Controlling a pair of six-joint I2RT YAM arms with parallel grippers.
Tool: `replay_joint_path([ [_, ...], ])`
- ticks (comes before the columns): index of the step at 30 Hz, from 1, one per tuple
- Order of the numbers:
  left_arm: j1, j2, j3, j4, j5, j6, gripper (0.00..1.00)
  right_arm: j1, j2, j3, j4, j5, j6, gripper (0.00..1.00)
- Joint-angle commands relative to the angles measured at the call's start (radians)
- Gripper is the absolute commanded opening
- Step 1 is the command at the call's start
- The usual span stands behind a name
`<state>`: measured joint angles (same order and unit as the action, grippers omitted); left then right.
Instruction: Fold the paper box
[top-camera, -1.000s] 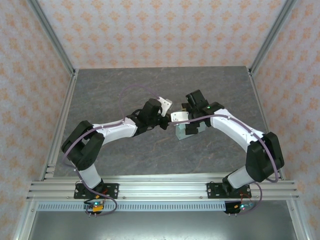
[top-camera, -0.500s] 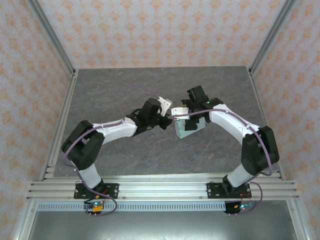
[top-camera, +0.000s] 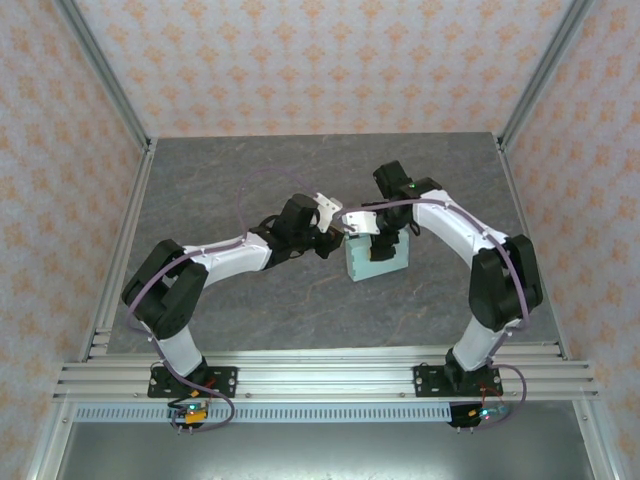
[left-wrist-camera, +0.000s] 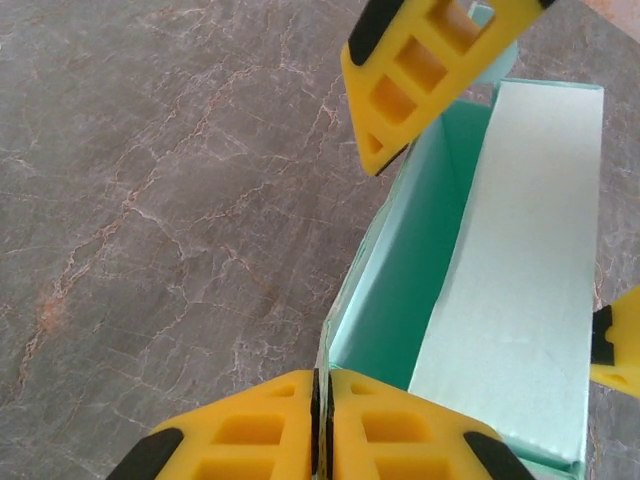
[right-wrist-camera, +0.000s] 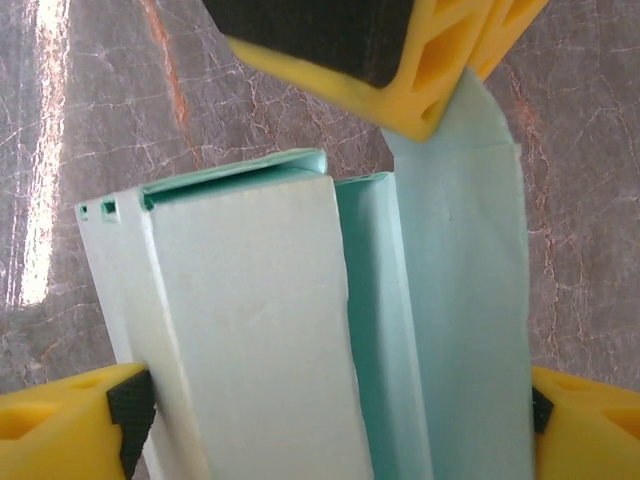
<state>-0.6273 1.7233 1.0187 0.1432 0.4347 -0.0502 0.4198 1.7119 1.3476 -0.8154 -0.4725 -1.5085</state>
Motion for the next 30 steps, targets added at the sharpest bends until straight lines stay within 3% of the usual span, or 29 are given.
replay_joint_path([
  [1,-0.039,-0.058,0.019,-0.001,0.090,0.078,0.12,-0.006,0.035,0.041,-0.011,-0.023,0.058,0.77],
  [4,-0.039,-0.073,0.014,-0.001,0.089,0.079,0.12,-0.013,0.047,0.049,-0.028,-0.021,0.091,0.71],
  [10,-0.039,-0.107,0.000,-0.003,0.097,0.105,0.12,-0.015,0.053,0.066,-0.064,-0.006,0.169,0.71],
  [13,-0.040,-0.122,-0.016,0.015,0.123,0.125,0.12,-0.014,0.043,0.065,-0.055,-0.010,0.217,0.84],
  [19,-0.041,-0.153,-0.048,0.020,0.145,0.190,0.12,-0.015,0.070,0.108,-0.121,-0.001,0.203,0.91],
  [25,-0.041,-0.146,-0.049,0.013,0.131,0.213,0.12,-0.016,0.092,0.123,-0.143,-0.023,0.183,0.70],
  [30,-0.039,-0.131,-0.045,0.021,0.119,0.199,0.13,-0.016,0.096,0.124,-0.133,-0.013,0.194,0.60],
])
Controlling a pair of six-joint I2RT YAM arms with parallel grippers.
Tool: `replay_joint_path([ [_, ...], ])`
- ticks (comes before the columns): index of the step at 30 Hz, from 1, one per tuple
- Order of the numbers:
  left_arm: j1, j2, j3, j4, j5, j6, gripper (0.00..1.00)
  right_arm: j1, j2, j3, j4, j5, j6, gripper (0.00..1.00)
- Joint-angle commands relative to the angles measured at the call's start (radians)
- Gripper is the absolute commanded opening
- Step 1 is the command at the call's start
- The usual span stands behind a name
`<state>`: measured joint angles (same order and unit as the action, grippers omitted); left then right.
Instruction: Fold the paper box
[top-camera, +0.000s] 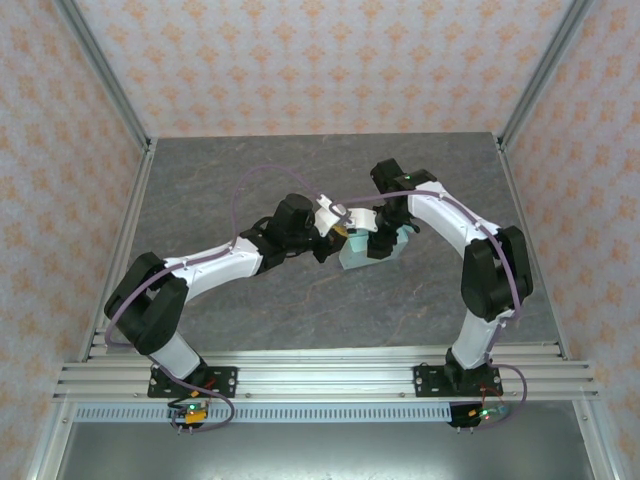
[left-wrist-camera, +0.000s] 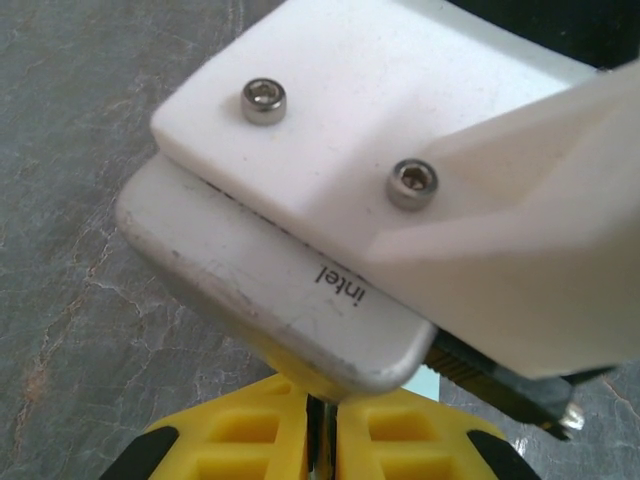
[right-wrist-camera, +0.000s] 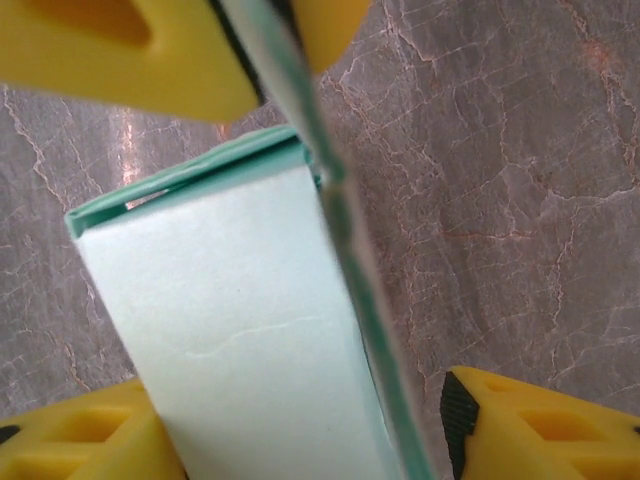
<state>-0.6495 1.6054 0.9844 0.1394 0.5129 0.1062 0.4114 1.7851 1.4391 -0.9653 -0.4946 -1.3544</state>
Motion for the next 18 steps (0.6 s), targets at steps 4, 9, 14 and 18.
replay_joint_path([
  [4,-0.017,0.002,-0.003,0.038,-0.003,-0.018,0.14,-0.007,0.032,0.045,0.032,0.023,0.116,0.52],
  [9,-0.017,0.044,-0.004,0.120,-0.021,-0.168,0.14,-0.008,0.060,0.063,0.066,0.053,0.275,0.40],
  [14,-0.020,0.071,-0.026,0.215,-0.082,-0.301,0.19,-0.002,0.080,0.069,0.092,0.101,0.432,0.38],
  [18,-0.021,0.098,-0.026,0.247,-0.113,-0.371,0.20,-0.001,0.078,0.077,0.107,0.102,0.528,0.39],
])
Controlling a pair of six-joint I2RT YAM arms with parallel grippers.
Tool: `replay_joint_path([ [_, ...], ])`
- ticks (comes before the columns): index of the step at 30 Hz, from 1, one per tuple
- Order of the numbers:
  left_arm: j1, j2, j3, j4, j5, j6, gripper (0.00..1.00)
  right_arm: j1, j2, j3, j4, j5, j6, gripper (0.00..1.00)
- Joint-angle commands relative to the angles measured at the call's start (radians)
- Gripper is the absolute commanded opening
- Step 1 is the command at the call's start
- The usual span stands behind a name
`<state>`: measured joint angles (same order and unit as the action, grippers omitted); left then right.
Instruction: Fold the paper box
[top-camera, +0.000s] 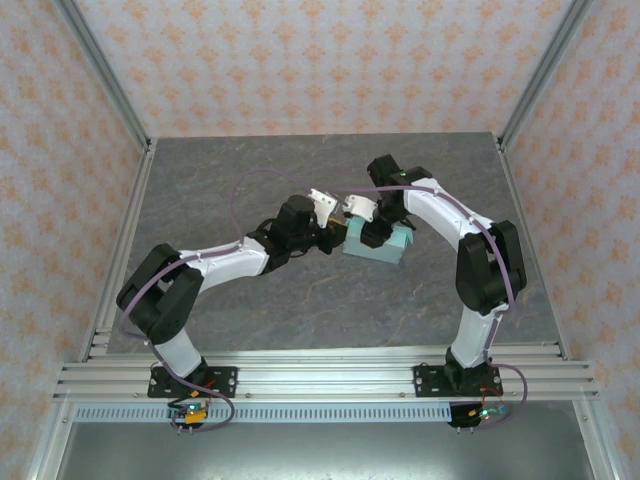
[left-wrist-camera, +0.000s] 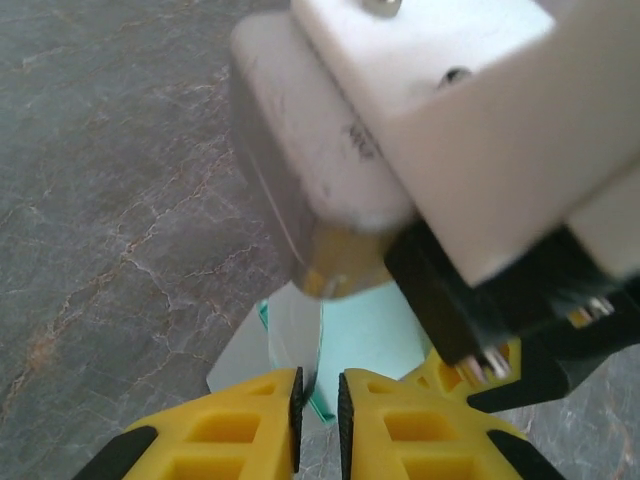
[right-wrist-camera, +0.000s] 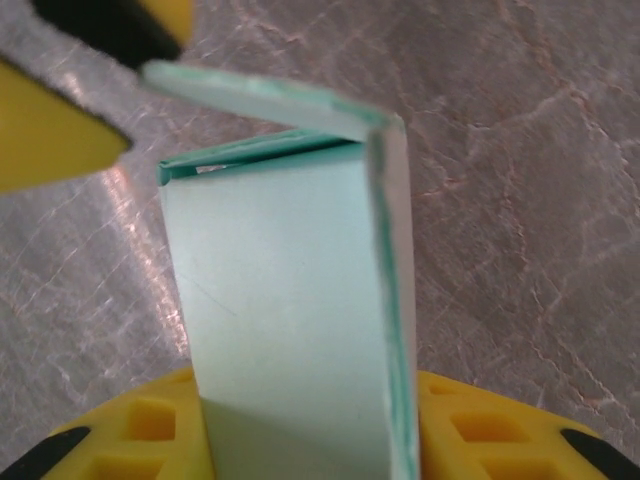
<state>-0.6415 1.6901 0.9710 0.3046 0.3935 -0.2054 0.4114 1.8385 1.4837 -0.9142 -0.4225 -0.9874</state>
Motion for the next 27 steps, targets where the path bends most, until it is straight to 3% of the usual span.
replay_joint_path([
  [1,-0.029,0.021,-0.013,0.097,0.014,-0.078,0.20,-0.001,0.022,0.032,0.059,0.022,0.176,0.39],
  [6,-0.029,0.040,-0.015,0.137,0.019,-0.114,0.19,0.009,0.016,0.031,0.057,-0.001,0.185,0.39],
  [14,-0.017,-0.029,-0.041,0.105,-0.011,-0.041,0.21,0.012,0.043,0.029,0.017,0.049,0.139,0.39],
  [15,-0.007,-0.057,-0.063,0.113,-0.018,-0.027,0.24,0.013,0.046,0.030,0.009,0.054,0.131,0.39],
  [17,0.010,-0.105,-0.105,0.124,-0.037,0.007,0.45,0.013,0.049,0.034,-0.004,0.056,0.119,0.39],
  [19,0.024,-0.145,-0.148,0.145,-0.056,0.041,0.51,0.012,0.048,0.033,-0.007,0.041,0.109,0.39],
  [25,0.046,-0.122,-0.167,0.238,-0.022,0.056,0.51,0.013,0.053,0.036,-0.010,0.015,0.113,0.39],
  [27,0.048,-0.094,-0.155,0.274,-0.011,0.066,0.45,0.013,0.055,0.036,-0.014,0.015,0.118,0.39],
])
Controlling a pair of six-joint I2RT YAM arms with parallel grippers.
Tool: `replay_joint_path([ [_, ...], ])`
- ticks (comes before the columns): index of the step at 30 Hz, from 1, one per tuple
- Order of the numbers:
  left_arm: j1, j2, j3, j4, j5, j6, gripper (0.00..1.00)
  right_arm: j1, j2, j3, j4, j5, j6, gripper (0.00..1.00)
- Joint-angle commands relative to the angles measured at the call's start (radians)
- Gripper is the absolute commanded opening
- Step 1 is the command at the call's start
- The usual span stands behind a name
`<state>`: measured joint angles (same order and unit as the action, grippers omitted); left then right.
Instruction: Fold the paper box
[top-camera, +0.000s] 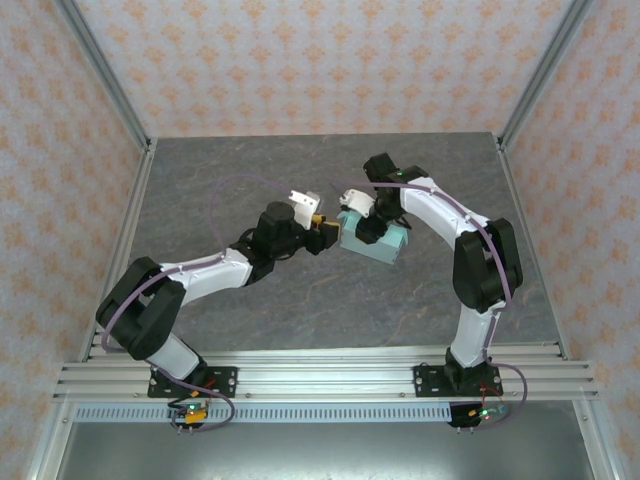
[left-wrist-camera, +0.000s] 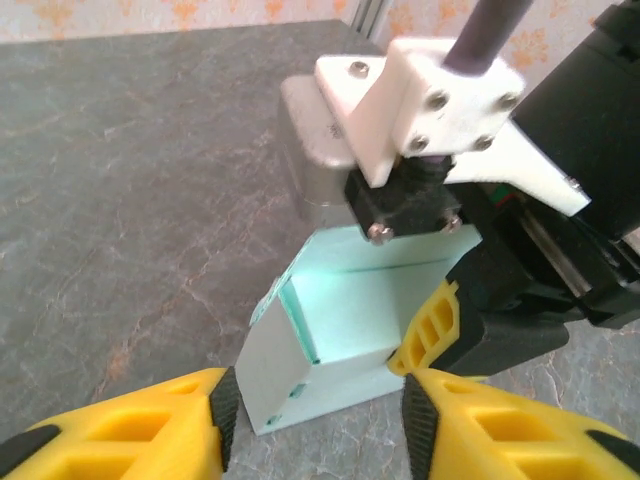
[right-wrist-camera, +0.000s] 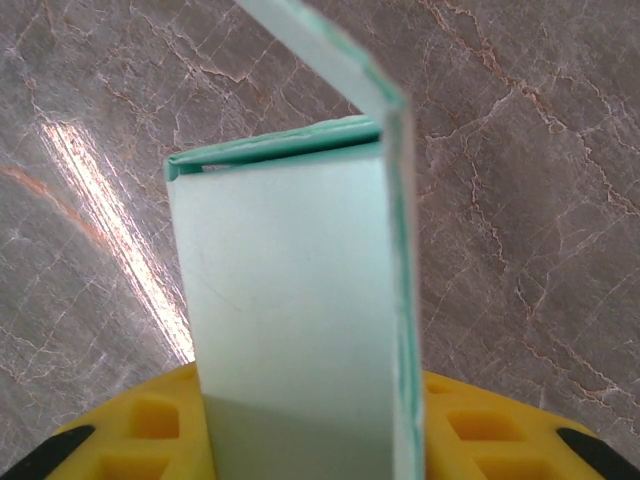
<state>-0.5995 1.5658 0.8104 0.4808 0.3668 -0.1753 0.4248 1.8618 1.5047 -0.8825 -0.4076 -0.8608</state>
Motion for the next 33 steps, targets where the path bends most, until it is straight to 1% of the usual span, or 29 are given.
replay_joint_path([
  [1,0.008,0.048,0.019,0.110,0.028,0.038,0.39,-0.001,0.032,0.016,-0.047,-0.001,-0.006,0.39],
  [2,0.012,0.066,0.034,0.118,0.048,0.039,0.33,0.000,0.033,0.016,-0.050,-0.004,-0.006,0.39],
  [3,0.014,0.081,0.047,0.124,0.064,0.038,0.30,-0.001,0.032,0.016,-0.051,-0.008,-0.006,0.39],
  [5,0.020,0.109,0.063,0.150,0.085,0.028,0.28,-0.002,0.031,0.016,-0.054,-0.010,-0.003,0.39],
  [8,0.038,0.134,0.072,0.150,0.023,0.002,0.26,-0.004,0.030,0.016,-0.059,-0.014,-0.004,0.39],
  [11,0.073,0.163,0.076,0.163,-0.018,-0.027,0.30,-0.005,0.029,0.017,-0.060,-0.023,-0.005,0.39],
  [14,0.097,0.203,0.110,0.154,0.017,-0.028,0.31,-0.005,0.030,0.018,-0.059,-0.035,-0.009,0.39],
  [17,0.105,0.250,0.158,0.144,0.081,-0.025,0.32,-0.006,0.034,0.019,-0.058,-0.036,-0.010,0.39],
  [19,0.105,0.283,0.192,0.137,0.157,-0.023,0.35,-0.006,0.036,0.016,-0.062,-0.034,-0.016,0.41],
  [21,0.104,0.303,0.195,0.172,0.208,-0.039,0.36,-0.005,0.036,0.012,-0.065,-0.034,-0.021,0.42],
  [24,0.102,0.308,0.184,0.199,0.242,-0.054,0.37,-0.005,0.035,0.012,-0.068,-0.034,-0.022,0.43],
  [33,0.102,0.258,0.135,0.169,0.289,-0.034,0.37,-0.014,0.040,0.019,-0.067,-0.041,-0.023,0.43],
])
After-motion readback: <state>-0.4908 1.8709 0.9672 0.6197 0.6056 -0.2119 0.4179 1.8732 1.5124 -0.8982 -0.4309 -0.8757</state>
